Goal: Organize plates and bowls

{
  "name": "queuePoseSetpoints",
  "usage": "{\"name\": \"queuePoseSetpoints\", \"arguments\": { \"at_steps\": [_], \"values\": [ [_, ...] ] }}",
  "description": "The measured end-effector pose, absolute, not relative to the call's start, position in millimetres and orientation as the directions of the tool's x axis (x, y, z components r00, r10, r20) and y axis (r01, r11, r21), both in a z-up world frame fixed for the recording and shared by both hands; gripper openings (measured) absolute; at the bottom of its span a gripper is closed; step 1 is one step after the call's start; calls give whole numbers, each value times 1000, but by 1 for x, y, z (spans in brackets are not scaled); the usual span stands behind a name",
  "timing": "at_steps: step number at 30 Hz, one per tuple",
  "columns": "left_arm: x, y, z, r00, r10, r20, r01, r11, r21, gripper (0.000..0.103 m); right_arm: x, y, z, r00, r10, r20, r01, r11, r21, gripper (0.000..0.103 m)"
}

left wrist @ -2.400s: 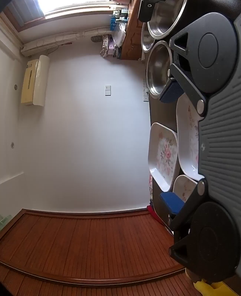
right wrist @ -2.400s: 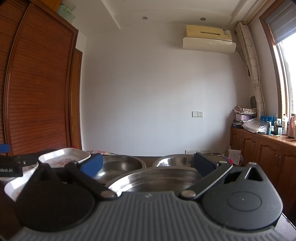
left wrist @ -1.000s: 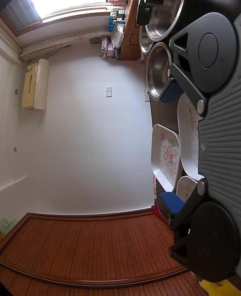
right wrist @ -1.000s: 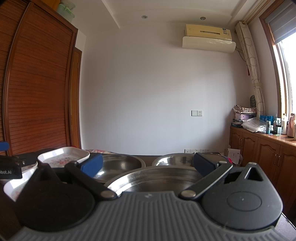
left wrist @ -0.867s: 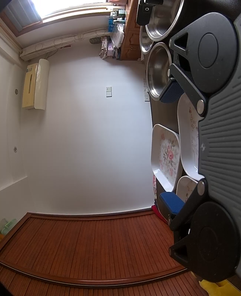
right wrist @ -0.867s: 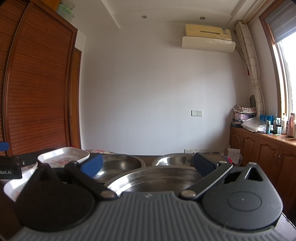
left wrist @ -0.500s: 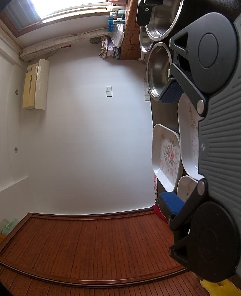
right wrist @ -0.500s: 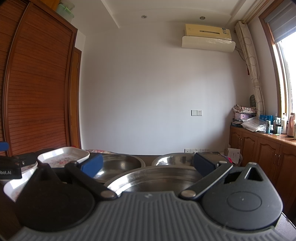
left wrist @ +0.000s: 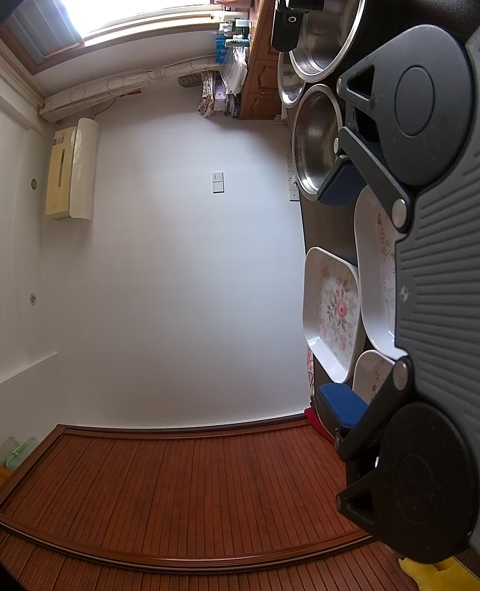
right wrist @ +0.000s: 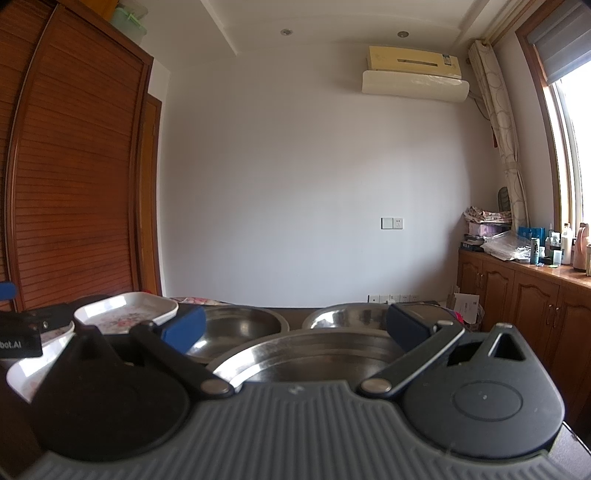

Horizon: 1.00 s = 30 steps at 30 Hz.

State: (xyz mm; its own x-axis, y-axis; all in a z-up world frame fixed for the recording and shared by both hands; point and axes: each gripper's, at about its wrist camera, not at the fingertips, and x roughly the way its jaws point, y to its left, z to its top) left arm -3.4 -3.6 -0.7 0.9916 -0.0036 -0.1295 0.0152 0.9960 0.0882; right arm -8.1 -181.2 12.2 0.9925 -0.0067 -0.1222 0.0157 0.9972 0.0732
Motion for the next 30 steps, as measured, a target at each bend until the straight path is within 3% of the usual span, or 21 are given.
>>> {"name": "queuePoseSetpoints", "arguments": {
  "at_steps": [30],
  "values": [
    [-5, -2, 2, 991, -24, -132, 34, 997, 74, 103, -13, -177, 14, 994, 9, -106, -2, 997, 71, 103]
  ]
}}
